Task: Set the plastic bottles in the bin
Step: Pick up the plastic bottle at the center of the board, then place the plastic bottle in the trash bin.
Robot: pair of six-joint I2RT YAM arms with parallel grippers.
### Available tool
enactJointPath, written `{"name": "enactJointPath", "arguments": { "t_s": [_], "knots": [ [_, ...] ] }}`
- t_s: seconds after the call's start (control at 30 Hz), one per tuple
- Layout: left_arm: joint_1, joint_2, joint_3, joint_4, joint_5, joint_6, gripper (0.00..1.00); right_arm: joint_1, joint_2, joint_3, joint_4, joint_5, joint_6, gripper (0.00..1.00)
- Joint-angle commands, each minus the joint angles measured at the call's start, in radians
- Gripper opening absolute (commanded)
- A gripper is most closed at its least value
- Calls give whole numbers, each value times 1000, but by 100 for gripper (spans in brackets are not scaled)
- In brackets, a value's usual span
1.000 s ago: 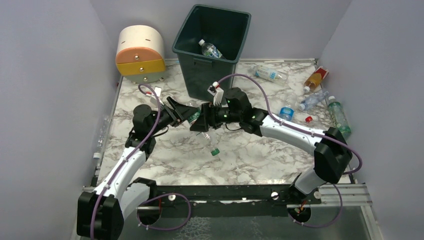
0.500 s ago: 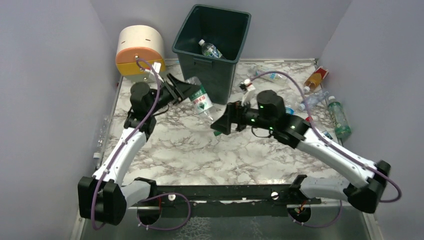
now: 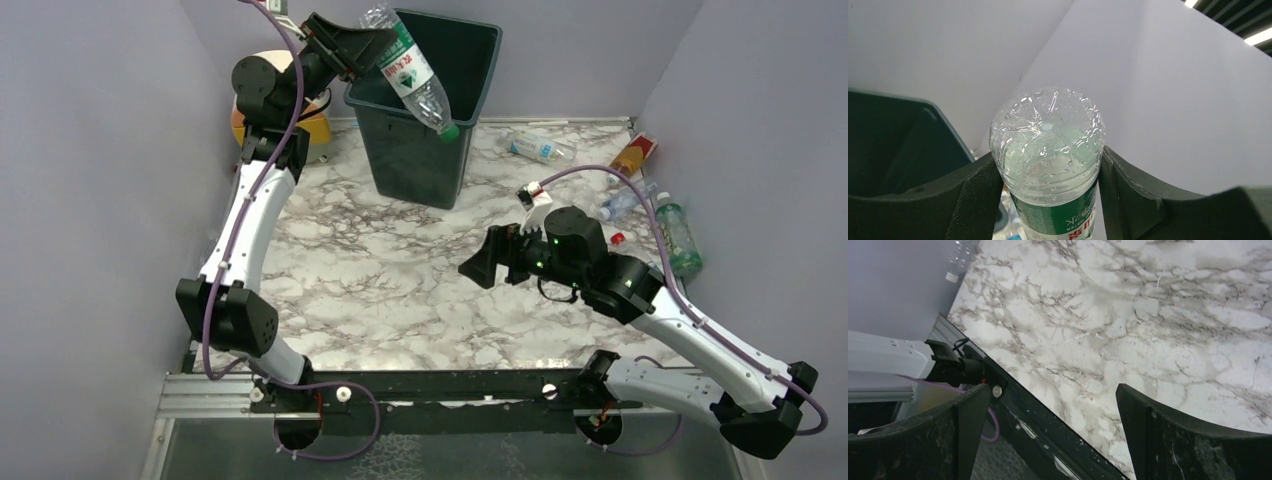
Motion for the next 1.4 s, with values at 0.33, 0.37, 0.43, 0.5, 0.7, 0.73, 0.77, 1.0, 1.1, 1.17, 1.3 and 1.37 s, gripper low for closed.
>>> {"name": "enactJointPath", "arguments": {
  "t_s": [0.33,0.37,0.43,0.5,0.7,0.73,0.77,1.0,1.1,1.17,1.3,1.37],
  "knots": [
    [10,238,103,336,-324,49,67,6,-37,-62,-20,0,49,99],
    [10,253,114,338,-336,63,67,5,-40,-67,-20,-1,51,99],
    [10,286,146,337,-338,93,67,6,-43,-71,-21,-3,55,99],
    [10,325,174,332,-325,122,68,7,-46,-73,-21,-3,59,99],
    [10,377,217,220,-253,256,80,6,-38,-59,-29,-1,56,99],
    [10,385,219,205,-241,276,84,6,-34,-57,-31,-1,56,99],
    [11,393,224,189,-224,291,86,5,-31,-54,-32,-1,54,99],
    [13,386,253,111,-142,354,99,6,-10,-26,-61,53,33,99],
    [13,327,252,101,-120,344,99,5,47,8,-119,191,19,99],
    [13,270,240,93,-97,325,99,-1,114,37,-173,308,12,99],
    [14,113,152,31,-53,324,99,-131,226,18,-157,330,-17,99],
    [14,26,68,-21,-45,332,99,-295,241,-42,-71,171,-47,99]
  ]
}}
